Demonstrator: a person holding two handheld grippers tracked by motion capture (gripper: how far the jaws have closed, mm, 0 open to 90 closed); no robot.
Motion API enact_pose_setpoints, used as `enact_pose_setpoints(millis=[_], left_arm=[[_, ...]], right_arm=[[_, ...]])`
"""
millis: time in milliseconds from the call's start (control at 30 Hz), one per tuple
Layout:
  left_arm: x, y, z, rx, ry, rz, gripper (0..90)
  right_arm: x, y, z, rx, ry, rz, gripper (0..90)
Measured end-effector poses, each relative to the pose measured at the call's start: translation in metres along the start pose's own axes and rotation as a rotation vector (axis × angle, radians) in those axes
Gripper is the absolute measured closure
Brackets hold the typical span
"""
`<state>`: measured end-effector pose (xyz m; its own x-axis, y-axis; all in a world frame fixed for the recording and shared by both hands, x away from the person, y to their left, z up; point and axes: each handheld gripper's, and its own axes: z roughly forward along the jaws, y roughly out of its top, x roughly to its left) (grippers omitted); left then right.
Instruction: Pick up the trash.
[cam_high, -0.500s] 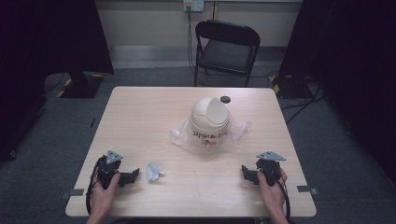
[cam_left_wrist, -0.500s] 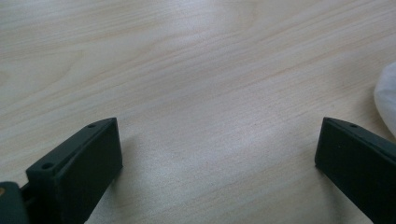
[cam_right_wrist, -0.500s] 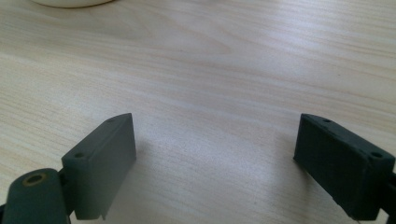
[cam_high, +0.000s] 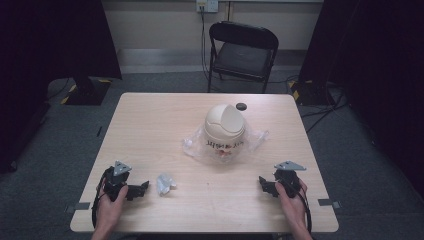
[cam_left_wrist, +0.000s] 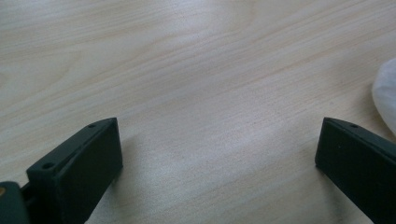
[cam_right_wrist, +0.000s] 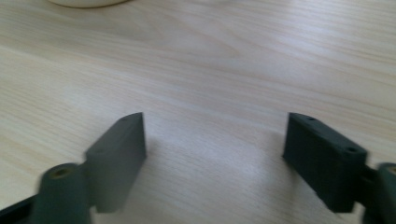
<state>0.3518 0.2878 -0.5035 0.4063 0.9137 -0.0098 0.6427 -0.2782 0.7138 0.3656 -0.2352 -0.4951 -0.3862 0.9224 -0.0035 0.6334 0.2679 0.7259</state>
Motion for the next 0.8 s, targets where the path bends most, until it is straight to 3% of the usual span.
enact_pose_setpoints(millis=[133, 167, 233, 367, 567, 800], left_arm=[[0.0, 0.0, 0.0, -0.002, -0.002, 0.001, 0.1], [0.0, 0.0, 0.0, -0.002, -0.003, 0.002, 0.1], [0.0, 0.0, 0.0, -0.002, -0.003, 0.002, 0.1], [0.0, 0.0, 0.0, -0.002, -0.004, 0.002, 0.1], [0.0, 0.0, 0.0, -0.002, -0.003, 0.002, 0.1], [0.0, 0.0, 0.0, -0.002, -0.004, 0.002, 0.1]], right_arm=[[0.005, 0.005, 0.001, -0.008, 0.007, -0.011, 21.7], [0.01, 0.011, 0.0, -0.013, 0.053, -0.034, 21.6], [0.014, 0.017, -0.002, -0.02, 0.087, -0.048, 21.6], [0.016, 0.027, -0.005, -0.005, 0.16, -0.03, 21.2], [0.025, 0.046, -0.009, -0.034, 0.222, -0.06, 21.0], [0.033, 0.066, -0.011, -0.077, 0.263, -0.087, 21.9]])
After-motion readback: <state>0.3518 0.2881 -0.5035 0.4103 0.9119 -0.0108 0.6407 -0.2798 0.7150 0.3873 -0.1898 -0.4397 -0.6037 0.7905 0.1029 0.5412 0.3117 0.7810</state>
